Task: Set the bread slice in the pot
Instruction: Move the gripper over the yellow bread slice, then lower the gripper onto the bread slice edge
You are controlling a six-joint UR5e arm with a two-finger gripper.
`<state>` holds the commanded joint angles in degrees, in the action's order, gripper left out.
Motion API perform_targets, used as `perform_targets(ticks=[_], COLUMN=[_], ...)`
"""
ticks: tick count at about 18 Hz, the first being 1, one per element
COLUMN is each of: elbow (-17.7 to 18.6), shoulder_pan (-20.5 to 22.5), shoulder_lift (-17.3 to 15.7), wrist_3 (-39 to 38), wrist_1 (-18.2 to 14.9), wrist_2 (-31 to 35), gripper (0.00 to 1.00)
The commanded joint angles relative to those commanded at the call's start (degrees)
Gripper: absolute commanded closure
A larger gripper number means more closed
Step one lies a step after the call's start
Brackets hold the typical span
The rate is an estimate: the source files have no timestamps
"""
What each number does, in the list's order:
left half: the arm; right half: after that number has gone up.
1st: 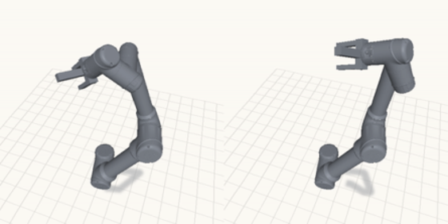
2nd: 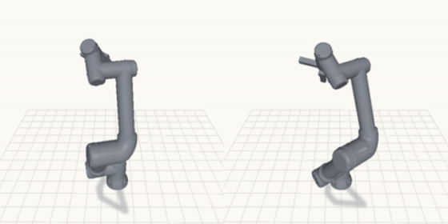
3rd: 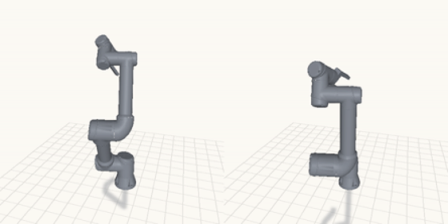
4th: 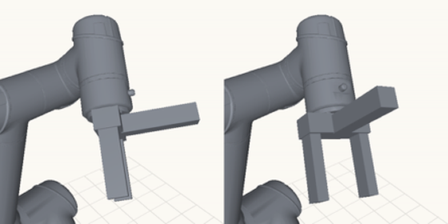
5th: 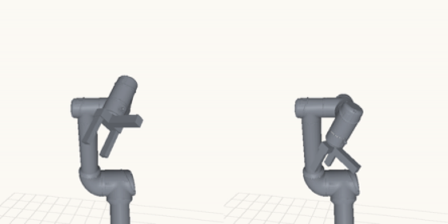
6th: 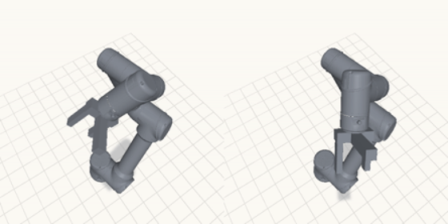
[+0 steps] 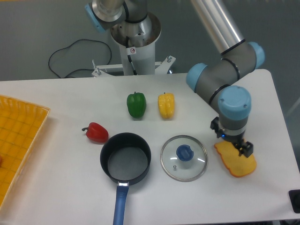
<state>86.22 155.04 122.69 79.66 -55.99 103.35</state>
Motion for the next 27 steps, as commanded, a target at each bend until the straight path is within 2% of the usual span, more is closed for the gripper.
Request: perform_targets(ticks=[2,6,9,15,21,24,27], elbow=[0.0,0.0,-0.43,-0.52,-2.81,-3.68,-2.64], shoulder_pan=[0.0,0.17,1.05,1.49,1.49,1.84,1.76], shoulder_lift=[0.87,1.76,2.81,3.78,5.53,6.06,7.03], wrist_3=[-4.5,-6.17,-15.82,-18.75,-24.45,-31.73,-37.72], wrist_1=[0.17,0.18,0.18,0.53,0.97,0.97,0.97], wrist_2=[-0.43,0.18,0.01,0.1,-0.17,-0.95,-1.31], gripper=[0.0,0.0,0.0,0.0,0.0,0.0,0.0])
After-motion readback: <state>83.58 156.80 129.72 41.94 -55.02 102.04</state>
